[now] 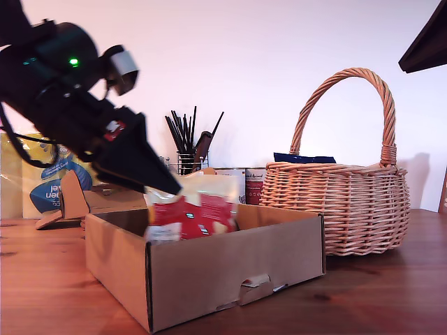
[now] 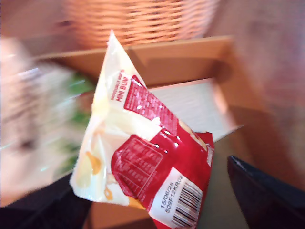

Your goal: Move the bags of Easter eggs from the cardboard box on the left into the woven basket on the right side.

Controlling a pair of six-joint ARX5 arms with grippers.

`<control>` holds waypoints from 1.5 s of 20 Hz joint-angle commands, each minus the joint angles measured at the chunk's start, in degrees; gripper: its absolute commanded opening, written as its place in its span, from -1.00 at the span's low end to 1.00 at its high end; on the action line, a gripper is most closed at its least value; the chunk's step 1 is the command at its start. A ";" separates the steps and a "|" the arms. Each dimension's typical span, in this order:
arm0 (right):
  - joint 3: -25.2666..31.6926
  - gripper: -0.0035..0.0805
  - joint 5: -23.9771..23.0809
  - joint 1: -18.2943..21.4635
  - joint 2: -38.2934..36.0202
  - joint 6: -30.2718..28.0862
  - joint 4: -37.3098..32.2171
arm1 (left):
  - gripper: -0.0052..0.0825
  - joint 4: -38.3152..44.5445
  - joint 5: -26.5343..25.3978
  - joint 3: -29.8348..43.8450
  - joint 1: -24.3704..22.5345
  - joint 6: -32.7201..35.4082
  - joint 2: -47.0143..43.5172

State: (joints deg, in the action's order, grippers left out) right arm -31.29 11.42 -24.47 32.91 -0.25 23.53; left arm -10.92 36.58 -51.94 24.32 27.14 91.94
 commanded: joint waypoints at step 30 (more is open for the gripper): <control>-0.46 -0.95 0.07 -0.26 -0.07 -0.20 -0.46 | -0.66 13.53 -1.01 -0.07 13.09 -7.43 14.47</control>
State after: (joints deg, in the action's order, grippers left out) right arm -31.29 11.44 -24.47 32.91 -0.25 23.55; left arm 2.20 35.57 -52.49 36.84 19.79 105.10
